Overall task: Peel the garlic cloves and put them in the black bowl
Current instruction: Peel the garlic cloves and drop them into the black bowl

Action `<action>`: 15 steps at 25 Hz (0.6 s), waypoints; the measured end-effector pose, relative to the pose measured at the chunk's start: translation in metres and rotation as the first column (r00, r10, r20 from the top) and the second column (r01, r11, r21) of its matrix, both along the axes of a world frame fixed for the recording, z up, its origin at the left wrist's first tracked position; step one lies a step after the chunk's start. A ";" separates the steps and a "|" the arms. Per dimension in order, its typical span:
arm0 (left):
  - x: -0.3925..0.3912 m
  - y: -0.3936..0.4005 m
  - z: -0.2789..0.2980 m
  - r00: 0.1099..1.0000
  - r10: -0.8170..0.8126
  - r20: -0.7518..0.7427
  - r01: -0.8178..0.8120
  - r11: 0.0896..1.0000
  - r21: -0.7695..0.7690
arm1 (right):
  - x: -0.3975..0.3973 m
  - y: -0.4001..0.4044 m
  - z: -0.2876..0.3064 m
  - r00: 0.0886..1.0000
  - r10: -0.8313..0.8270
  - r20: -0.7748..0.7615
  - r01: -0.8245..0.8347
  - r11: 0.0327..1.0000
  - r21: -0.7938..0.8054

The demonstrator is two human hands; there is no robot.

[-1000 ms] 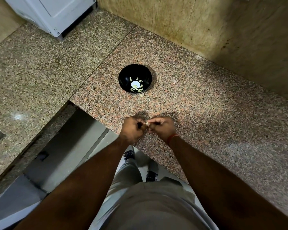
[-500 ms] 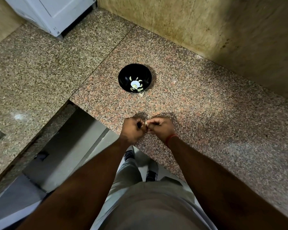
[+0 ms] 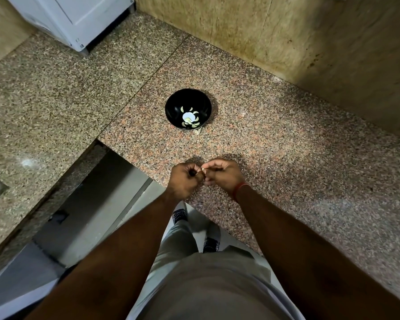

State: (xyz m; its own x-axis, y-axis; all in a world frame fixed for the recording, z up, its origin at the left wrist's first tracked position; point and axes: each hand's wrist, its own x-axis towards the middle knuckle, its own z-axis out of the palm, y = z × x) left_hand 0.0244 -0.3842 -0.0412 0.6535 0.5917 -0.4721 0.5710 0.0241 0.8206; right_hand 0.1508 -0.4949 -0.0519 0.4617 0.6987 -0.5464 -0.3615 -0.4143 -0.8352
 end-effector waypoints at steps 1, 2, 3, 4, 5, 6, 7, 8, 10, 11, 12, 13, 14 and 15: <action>0.000 0.000 0.000 1.000 0.004 0.006 -0.004 1.000 -0.007 | 0.001 0.000 -0.002 1.000 -0.004 -0.022 0.004 1.000 0.004; -0.001 0.001 -0.001 1.000 0.011 0.020 -0.010 1.000 -0.013 | 0.002 -0.001 -0.003 0.999 -0.003 -0.042 0.003 1.000 0.011; -0.001 0.001 -0.001 0.999 0.021 0.037 -0.021 1.000 -0.012 | 0.003 -0.001 -0.004 0.998 0.002 -0.062 -0.001 1.000 0.020; -0.002 0.001 -0.002 0.998 0.038 0.049 -0.038 0.999 -0.003 | 0.004 -0.001 -0.004 0.997 0.004 -0.079 -0.002 1.000 0.026; -0.001 0.001 -0.001 0.997 0.059 0.050 -0.060 0.998 0.011 | 0.005 -0.001 -0.004 0.995 0.004 -0.098 -0.001 0.999 0.035; -0.001 0.002 -0.001 0.996 0.082 0.039 -0.083 0.996 0.028 | 0.005 -0.001 -0.004 0.993 -0.001 -0.119 0.007 0.999 0.046; 0.000 0.002 -0.002 0.995 0.099 0.020 -0.100 0.994 0.044 | 0.005 -0.001 -0.003 0.991 -0.008 -0.137 0.016 0.998 0.058; 0.000 0.002 -0.003 0.994 0.107 -0.008 -0.107 0.993 0.059 | 0.005 -0.001 -0.002 0.988 -0.015 -0.151 0.026 0.997 0.067; 0.001 0.003 -0.007 0.992 0.107 -0.065 -0.101 0.991 0.089 | 0.004 -0.001 -0.001 0.986 -0.035 -0.161 0.046 0.997 0.064; 0.001 0.002 -0.008 0.992 0.103 -0.077 -0.094 0.989 0.112 | 0.003 -0.002 -0.001 0.988 -0.043 -0.151 0.052 0.997 0.057; 0.000 0.002 -0.010 0.992 0.099 -0.082 -0.087 0.986 0.140 | 0.003 -0.002 -0.001 0.990 -0.050 -0.131 0.057 0.997 0.046; 0.000 0.001 -0.010 0.992 0.094 -0.081 -0.080 0.984 0.159 | 0.002 -0.002 -0.001 0.992 -0.056 -0.110 0.060 0.998 0.036; 0.000 -0.001 -0.009 0.992 0.096 -0.077 -0.083 0.984 0.158 | 0.001 -0.001 -0.001 0.994 -0.065 -0.087 0.067 0.997 0.023; 0.000 -0.002 -0.009 0.992 0.110 -0.066 -0.101 0.986 0.131 | 0.000 -0.001 -0.001 0.995 -0.074 -0.065 0.075 0.997 0.013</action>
State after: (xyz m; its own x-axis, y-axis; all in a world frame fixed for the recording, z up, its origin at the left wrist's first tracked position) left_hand 0.0240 -0.3861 -0.0503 0.5505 0.7140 -0.4327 0.6294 -0.0144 0.7769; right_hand 0.1512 -0.4956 -0.0533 0.4766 0.6726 -0.5661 -0.4443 -0.3714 -0.8153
